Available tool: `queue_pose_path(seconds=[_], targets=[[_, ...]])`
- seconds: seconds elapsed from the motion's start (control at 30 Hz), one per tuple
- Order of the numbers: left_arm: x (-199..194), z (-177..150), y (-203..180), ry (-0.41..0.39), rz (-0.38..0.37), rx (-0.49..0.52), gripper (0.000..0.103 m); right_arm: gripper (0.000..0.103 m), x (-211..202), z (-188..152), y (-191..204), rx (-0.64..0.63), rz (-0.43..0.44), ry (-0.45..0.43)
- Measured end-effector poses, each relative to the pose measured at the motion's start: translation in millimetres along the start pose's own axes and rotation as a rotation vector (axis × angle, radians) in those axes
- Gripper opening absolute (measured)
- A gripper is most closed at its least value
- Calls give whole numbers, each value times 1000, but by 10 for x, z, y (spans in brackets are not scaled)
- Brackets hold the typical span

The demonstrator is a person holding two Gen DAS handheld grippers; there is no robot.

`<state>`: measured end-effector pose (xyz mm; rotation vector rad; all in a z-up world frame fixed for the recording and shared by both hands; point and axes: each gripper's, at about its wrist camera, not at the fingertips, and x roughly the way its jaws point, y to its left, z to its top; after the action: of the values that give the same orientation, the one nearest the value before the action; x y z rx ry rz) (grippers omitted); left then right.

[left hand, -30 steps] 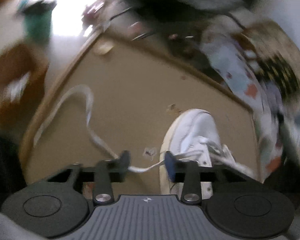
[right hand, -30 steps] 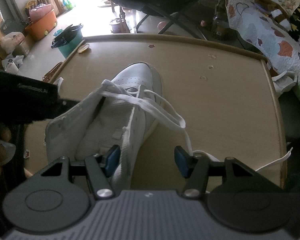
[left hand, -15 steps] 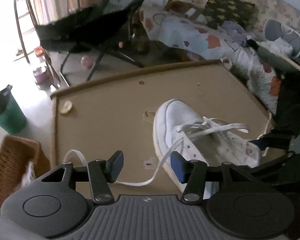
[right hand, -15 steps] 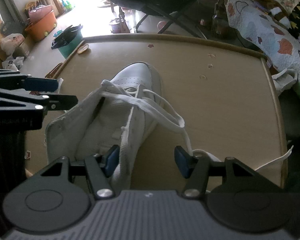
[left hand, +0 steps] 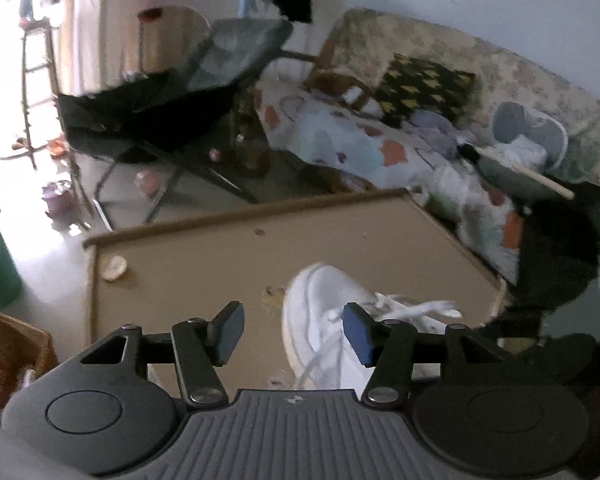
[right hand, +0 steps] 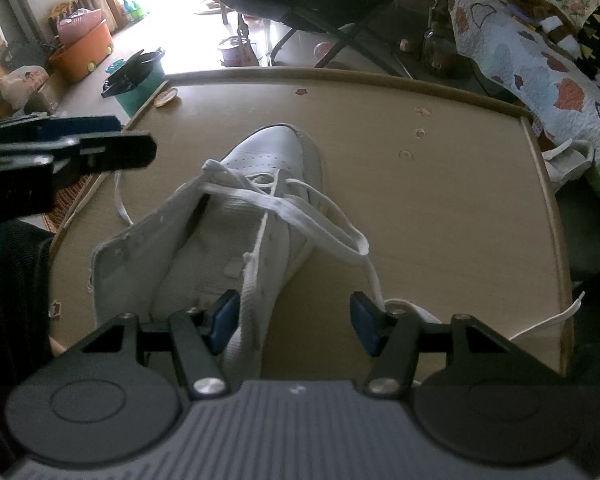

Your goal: Lace up shoes with both hands

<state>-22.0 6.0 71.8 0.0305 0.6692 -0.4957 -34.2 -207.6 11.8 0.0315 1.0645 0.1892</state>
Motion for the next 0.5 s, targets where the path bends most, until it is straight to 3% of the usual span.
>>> queue_pose_path(seconds=[0.1,0.23,0.33,0.5], targets=[[-40,1,1,3,-26,59,56,60,1,7,9,-5,-4,0],[34,-43,-152,80,-7,239,54,60,-1,15,24,-17,-14,-1],[122,-80,-265,128,-8,299,54,60,-2,16,29,-23,-21,-2],[209,-11,-354,140,8,365,53,60,4,28,26,-28,-26,-2]])
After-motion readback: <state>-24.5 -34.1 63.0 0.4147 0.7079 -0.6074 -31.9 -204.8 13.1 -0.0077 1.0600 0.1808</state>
